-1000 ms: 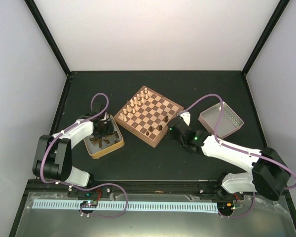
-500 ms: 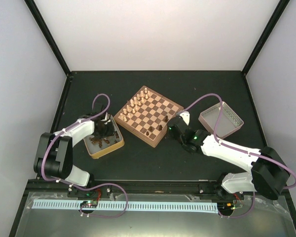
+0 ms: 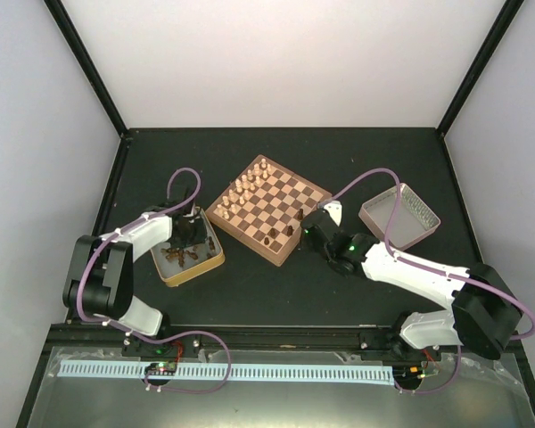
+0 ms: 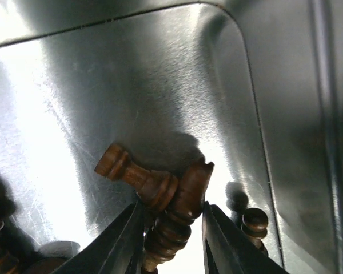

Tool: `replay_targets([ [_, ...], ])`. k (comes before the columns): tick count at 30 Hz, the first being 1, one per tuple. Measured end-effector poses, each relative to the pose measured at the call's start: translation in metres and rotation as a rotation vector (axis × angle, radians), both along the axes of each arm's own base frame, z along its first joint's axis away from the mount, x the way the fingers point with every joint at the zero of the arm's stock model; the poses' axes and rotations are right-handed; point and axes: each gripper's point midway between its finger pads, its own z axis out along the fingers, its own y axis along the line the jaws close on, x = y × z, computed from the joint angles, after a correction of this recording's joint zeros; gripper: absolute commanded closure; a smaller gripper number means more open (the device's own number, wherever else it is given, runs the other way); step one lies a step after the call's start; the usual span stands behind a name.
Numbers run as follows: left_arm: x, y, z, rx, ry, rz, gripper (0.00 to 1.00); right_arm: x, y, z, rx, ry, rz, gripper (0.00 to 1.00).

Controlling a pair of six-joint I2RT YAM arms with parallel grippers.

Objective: Set up the chess pieces on the board
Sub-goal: Pick up the chess piece from the storage box.

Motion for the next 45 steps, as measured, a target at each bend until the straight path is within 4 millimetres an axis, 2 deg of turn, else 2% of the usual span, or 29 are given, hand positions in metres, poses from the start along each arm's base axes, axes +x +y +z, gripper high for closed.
replay_targets([
  [4, -0.002, 0.000, -0.003, -0.001, 0.014, -0.001, 0.65, 0.000, 0.000, 0.000, 0.000, 0.000, 0.000, 0.44],
  [11, -0.002, -0.004, -0.003, -0.021, 0.016, -0.008, 0.73, 0.000, 0.000, 0.000, 0.000, 0.000, 0.000, 0.44],
  [19, -0.002, -0.005, -0.009, -0.021, 0.032, -0.010, 0.74, 0.000, 0.000, 0.000, 0.000, 0.000, 0.000, 0.44],
  [25, 0.003, -0.005, -0.008, -0.021, 0.023, -0.011, 0.85, 0.000, 0.000, 0.001, 0.001, -0.001, 0.001, 0.44],
  [32, 0.004, -0.004, 0.000, -0.020, 0.000, -0.008, 0.89, -0.001, 0.003, 0.001, -0.003, 0.000, 0.026, 0.44],
  [35, 0.008, -0.005, 0.018, -0.031, -0.060, -0.008, 0.89, -0.001, 0.015, 0.006, 0.014, 0.000, 0.091, 0.44],
  [40, 0.012, -0.008, 0.060, -0.066, -0.196, -0.021, 0.90, 0.000, 0.064, 0.034, 0.125, -0.005, 0.283, 0.44],
  [45, 0.005, -0.018, 0.080, -0.123, -0.263, -0.067, 0.90, -0.007, 0.103, 0.054, 0.225, 0.013, 0.442, 0.44],
])
